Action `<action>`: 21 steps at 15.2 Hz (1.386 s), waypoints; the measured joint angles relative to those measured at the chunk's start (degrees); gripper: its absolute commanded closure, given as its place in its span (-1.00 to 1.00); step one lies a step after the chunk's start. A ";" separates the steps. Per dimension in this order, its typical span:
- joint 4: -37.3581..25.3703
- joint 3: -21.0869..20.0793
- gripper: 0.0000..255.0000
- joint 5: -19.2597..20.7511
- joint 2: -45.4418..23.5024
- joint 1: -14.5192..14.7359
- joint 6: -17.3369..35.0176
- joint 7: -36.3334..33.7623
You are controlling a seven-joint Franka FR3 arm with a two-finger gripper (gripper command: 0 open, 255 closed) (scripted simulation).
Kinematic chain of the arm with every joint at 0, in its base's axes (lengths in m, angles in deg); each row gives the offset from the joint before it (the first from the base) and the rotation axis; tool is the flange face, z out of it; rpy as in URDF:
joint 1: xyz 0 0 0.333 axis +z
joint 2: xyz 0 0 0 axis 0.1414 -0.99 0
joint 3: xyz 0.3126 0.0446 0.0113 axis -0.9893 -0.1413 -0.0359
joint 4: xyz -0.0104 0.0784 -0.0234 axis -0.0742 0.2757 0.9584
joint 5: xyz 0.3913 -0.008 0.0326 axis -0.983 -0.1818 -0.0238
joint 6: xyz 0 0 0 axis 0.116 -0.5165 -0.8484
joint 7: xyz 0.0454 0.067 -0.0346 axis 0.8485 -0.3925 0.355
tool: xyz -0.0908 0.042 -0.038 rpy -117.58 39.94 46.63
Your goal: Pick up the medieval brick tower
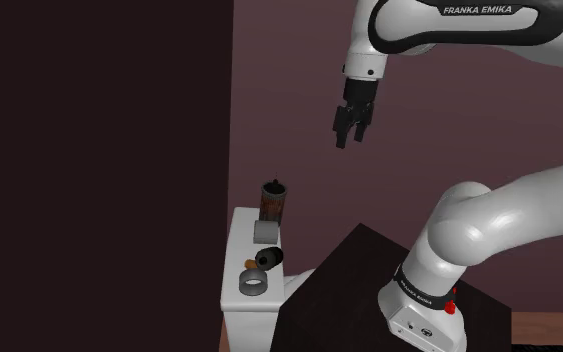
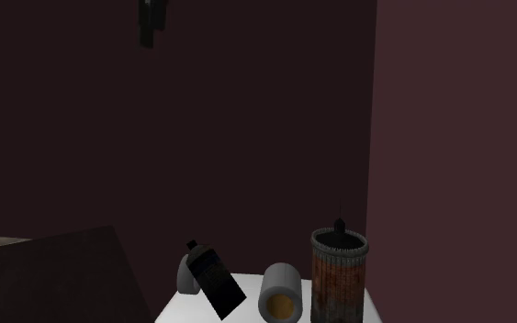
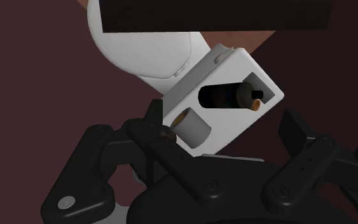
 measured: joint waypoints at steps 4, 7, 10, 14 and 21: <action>0.31 -0.50 -1.00 -0.85 -4.03 -0.74 4.13 -2.93; -1.02 -1.21 -1.00 -2.01 -10.22 -1.65 8.93 -7.09; -2.38 -1.94 -1.00 -3.17 -16.25 -2.40 13.60 -11.47; -5.66 -1.68 -1.00 -3.97 -24.47 -3.90 18.54 -16.04; -12.95 -0.77 -1.00 -5.69 -39.88 -5.84 26.77 -23.71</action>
